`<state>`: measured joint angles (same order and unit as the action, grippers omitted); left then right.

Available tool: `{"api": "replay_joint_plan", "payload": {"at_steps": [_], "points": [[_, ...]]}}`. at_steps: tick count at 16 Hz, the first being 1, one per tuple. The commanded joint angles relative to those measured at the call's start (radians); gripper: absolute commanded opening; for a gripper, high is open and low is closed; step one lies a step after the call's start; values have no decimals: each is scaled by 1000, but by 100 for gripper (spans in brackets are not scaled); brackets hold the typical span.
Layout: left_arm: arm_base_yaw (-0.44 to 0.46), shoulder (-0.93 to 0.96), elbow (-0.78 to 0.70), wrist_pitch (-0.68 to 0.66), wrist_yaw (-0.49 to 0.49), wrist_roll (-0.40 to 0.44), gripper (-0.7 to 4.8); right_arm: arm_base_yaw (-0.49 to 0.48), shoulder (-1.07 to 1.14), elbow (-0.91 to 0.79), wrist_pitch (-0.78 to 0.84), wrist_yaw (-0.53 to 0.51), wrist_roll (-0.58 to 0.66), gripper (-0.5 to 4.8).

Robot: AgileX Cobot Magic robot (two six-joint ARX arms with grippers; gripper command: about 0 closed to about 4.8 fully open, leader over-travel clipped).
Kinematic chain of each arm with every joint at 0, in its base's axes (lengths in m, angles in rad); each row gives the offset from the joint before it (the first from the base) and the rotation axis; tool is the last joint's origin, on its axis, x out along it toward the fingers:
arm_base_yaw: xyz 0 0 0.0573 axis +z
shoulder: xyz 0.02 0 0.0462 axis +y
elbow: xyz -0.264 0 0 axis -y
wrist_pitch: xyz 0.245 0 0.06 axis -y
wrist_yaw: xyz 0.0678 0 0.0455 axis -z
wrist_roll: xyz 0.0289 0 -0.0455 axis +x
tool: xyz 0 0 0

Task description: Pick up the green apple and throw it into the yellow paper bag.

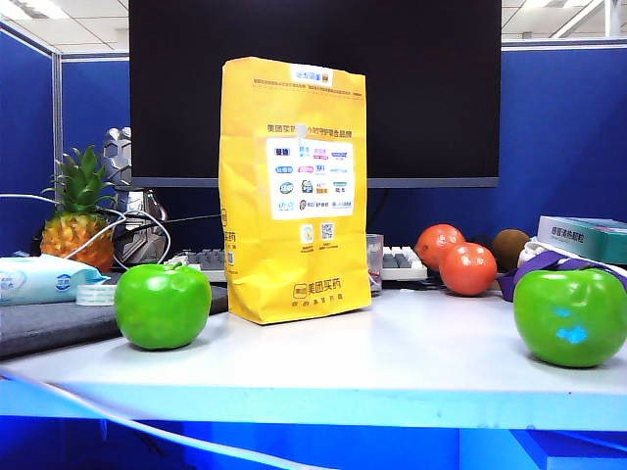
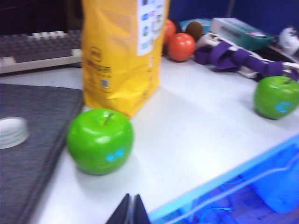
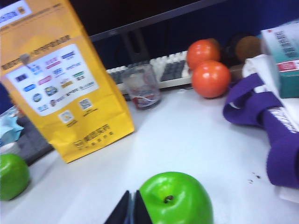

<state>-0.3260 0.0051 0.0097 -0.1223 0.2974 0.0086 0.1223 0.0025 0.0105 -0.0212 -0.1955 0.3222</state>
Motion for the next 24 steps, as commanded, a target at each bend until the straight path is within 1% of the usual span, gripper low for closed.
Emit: {"api": "replay_joint_plan", "payload": {"at_steps": [1, 4, 5, 6, 7, 8, 9, 10, 11, 12, 15, 16, 18, 19, 20, 22, 23, 24], "points": [[0, -1, -1, 13, 28, -3, 22, 2, -1, -8, 18, -6, 4, 18], [0, -1, -1, 13, 29, -14, 22, 5, -1, -8, 20, -16, 3, 18], [0, -1, -1, 13, 29, -68, 22, 5, -1, -8, 21, -9, 3, 18], [0, -1, -1, 32, 30, -179, 22, 5, -1, -8, 28, -7, 3, 19], [0, -1, 4, 82, 50, -255, 37, 5, -1, -8, 61, -27, 2, 89], [0, -1, 16, 121, 58, -280, 125, 5, -1, -8, 93, -81, -9, 327], [0, -1, 54, 125, 43, -289, 273, 6, -1, -3, 125, -95, -1, 479], [0, 0, 81, 115, 9, -298, 334, 6, -1, 9, 116, -95, -5, 479], [0, 0, 111, 95, -20, -304, 342, 6, -1, 26, 95, -88, -16, 479], [0, 8, 144, 76, -41, -304, 342, 6, -1, 53, 43, -49, -37, 479], [0, 90, 203, 55, -43, -270, 342, 6, 5, 64, 9, 38, -46, 479], [0, 143, 230, 48, -37, -267, 342, 6, 14, 66, 9, 42, -47, 479], [0, 279, 307, 49, -2, -212, 342, 6, 56, 90, 6, 40, -62, 479], [0, 387, 379, 49, 18, -162, 342, 6, 105, 121, 28, 41, -72, 479], [0, 472, 436, 49, 18, -135, 342, 6, 156, 166, 33, 46, -137, 479], [0, 607, 529, 49, 18, -89, 342, 6, 270, 266, 6, 94, -244, 479], [0, 666, 575, 42, 20, -56, 342, 6, 334, 310, -6, 108, -272, 479], [0, 736, 642, 3, 21, -23, 342, 6, 421, 357, -13, 108, -274, 479]]}}
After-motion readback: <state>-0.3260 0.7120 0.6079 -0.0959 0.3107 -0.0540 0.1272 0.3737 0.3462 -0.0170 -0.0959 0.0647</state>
